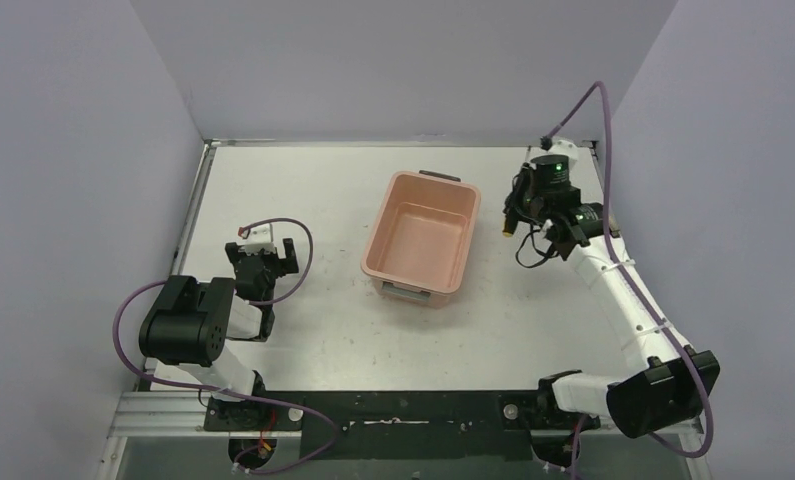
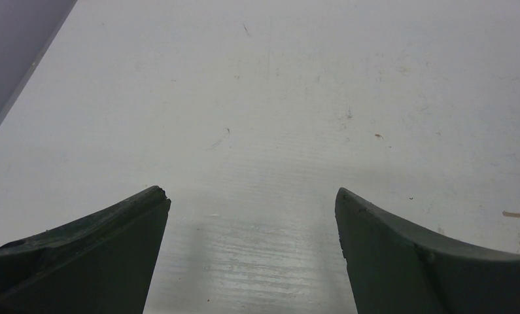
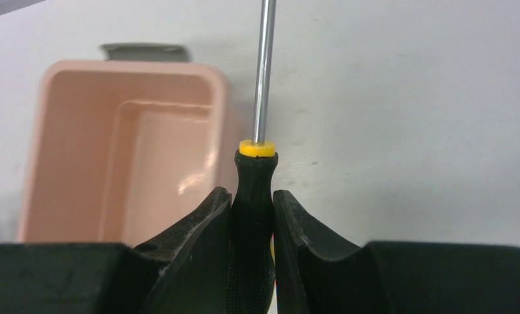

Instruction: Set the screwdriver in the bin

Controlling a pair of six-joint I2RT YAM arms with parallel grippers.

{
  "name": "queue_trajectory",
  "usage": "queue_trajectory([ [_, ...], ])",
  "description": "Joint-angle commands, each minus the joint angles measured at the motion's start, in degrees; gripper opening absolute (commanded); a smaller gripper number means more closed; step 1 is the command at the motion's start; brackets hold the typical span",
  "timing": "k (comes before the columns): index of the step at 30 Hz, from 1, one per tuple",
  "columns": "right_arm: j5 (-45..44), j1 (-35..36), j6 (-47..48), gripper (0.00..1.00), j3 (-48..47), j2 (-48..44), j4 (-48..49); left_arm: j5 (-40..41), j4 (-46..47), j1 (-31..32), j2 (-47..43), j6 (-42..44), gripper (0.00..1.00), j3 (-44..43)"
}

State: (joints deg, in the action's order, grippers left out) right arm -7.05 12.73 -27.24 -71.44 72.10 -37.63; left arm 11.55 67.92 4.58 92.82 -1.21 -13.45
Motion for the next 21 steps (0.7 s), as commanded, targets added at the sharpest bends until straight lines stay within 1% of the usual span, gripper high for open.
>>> queue_trajectory([
  [1,-2.6,11.4,-6.3,0.0,-4.6,1.6,0.9,0.1,1.9,0.3,-0.4,-0.1,0.97,-1.0],
  [5,-5.7,21.7,-8.2,0.0,-8.1,5.9,3.4,0.1,1.9,0.3,-0.4,0.0,0.97,-1.0],
  [8,-5.1,25.8,-8.8,0.0,-8.7,9.1,5.9,0.1,1.9,0.3,-0.4,0.0,0.97,-1.0],
  [12,-2.8,27.3,-9.4,0.0,-6.3,13.4,8.9,0.1,2.0,0.3,-0.4,-0.1,0.97,-1.0],
  [21,-1.0,27.5,-10.4,0.0,0.2,23.0,13.4,0.1,2.0,0.2,-0.4,-0.1,0.97,-1.0],
])
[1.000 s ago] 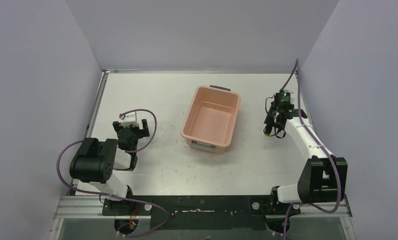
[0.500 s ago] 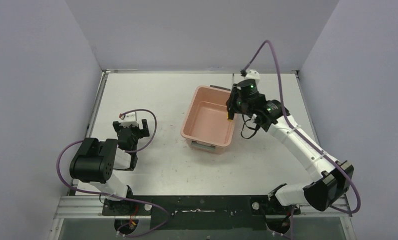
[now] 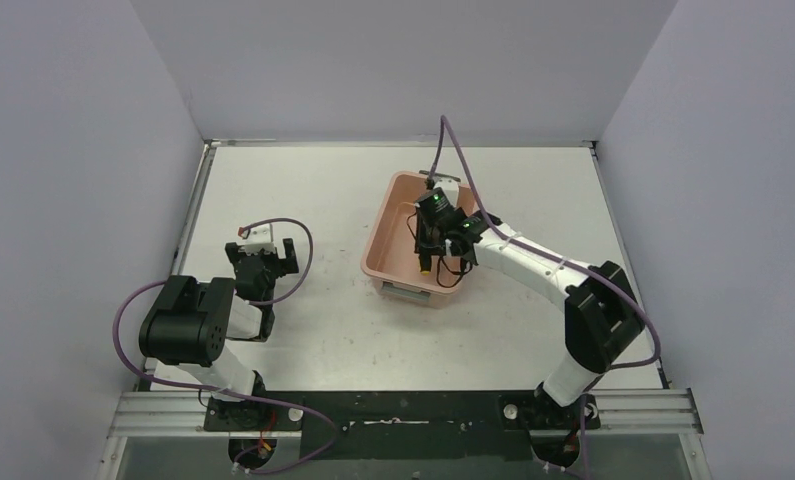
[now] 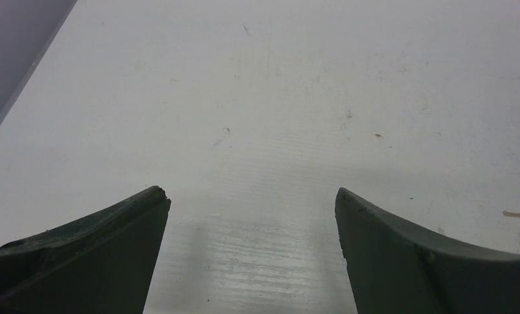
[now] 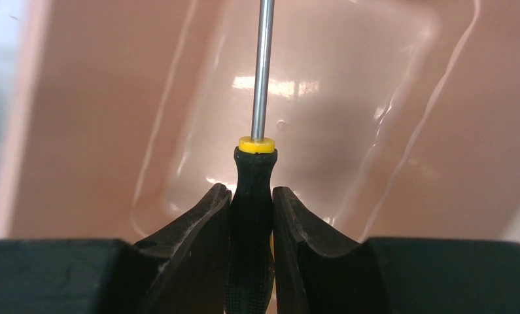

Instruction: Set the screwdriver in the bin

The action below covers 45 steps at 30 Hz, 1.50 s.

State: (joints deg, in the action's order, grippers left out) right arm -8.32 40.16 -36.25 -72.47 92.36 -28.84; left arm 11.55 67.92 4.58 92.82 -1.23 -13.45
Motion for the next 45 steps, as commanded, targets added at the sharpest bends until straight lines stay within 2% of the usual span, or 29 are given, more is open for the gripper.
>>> queue_trajectory([
  [1,0.2,0.1,-1.4,0.0,1.4,4.0,4.6,0.1,2.0,0.2,-0.4,0.0,0.97,-1.0],
  [11,0.7,0.0,-1.1,0.02,2.6,13.7,6.6,0.1,2.0,0.2,-0.4,-0.1,0.97,-1.0],
  [14,0.3,0.0,-1.4,0.16,2.4,14.3,6.4,0.1,2.0,0.2,-0.4,-0.1,0.97,-1.0],
  [15,0.2,0.0,-1.4,0.24,2.3,14.3,6.3,0.1,2.0,0.2,-0.4,0.0,0.97,-1.0],
  [17,-0.2,0.1,-1.2,0.46,1.5,13.9,5.5,0.1,2.0,0.2,-0.4,-0.1,0.97,-0.9],
  [20,-1.4,0.2,-0.7,0.64,-0.1,12.3,3.7,0.1,2.0,0.3,-0.4,-0.1,0.97,-0.9],
  [26,-3.9,0.4,1.2,0.82,-4.5,7.0,0.4,0.1,2.0,0.3,-0.4,0.0,0.97,-1.0],
  [30,-4.8,0.4,3.6,0.99,-6.6,2.5,-0.5,0.1,2.0,0.3,-0.4,0.0,0.97,-1.0],
  [38,-7.8,-3.0,7.3,1.0,-3.2,-11.1,1.9,0.1,2.0,0.3,-0.4,-0.1,0.97,-1.0],
  [45,-7.5,-18.2,8.5,1.0,9.9,-25.1,5.1,0.1,1.9,0.3,-0.4,0.0,0.97,-1.0],
])
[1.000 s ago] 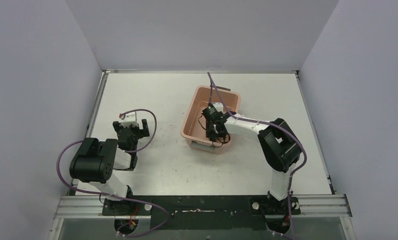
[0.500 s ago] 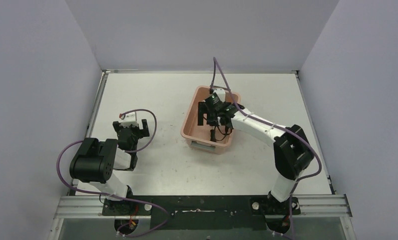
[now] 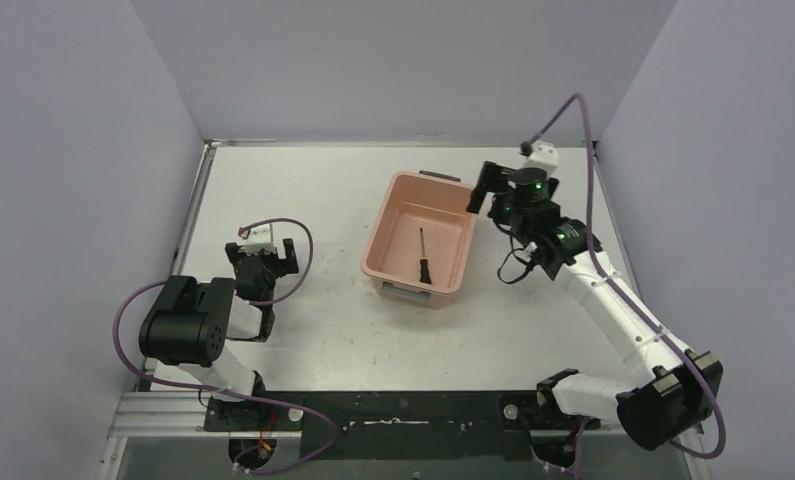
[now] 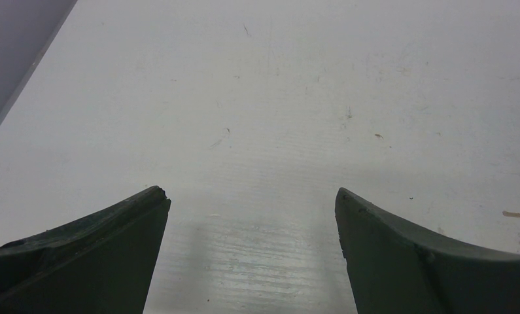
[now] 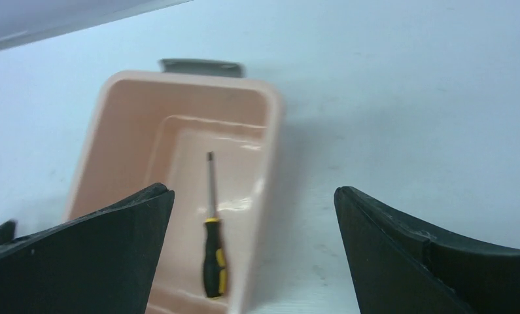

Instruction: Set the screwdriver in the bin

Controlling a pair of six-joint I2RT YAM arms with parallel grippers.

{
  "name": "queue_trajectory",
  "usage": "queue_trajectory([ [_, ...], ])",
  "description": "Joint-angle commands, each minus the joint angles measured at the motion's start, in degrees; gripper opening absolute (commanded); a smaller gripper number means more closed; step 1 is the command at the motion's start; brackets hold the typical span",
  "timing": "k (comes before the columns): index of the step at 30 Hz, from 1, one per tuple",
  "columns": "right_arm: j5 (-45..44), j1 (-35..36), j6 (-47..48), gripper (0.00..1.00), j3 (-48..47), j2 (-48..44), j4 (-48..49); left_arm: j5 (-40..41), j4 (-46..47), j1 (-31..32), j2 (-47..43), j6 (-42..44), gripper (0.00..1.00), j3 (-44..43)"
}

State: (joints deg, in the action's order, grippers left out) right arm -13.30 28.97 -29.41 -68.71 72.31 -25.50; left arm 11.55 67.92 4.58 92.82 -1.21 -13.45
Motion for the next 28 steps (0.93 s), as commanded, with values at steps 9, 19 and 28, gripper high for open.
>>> queue_trajectory([
  [9,4.9,-26.0,3.3,1.0,27.1,-11.0,11.9,0.1,1.9,0.3,-0.4,-0.1,0.97,-1.0],
  [19,6.9,-28.9,4.4,1.0,43.3,-10.2,28.8,0.2,1.9,0.3,-0.4,-0.1,0.97,-1.0],
  [28,7.9,-28.8,5.6,1.0,46.6,-11.3,33.0,1.3,1.9,0.3,-0.5,-0.2,0.97,-0.8],
])
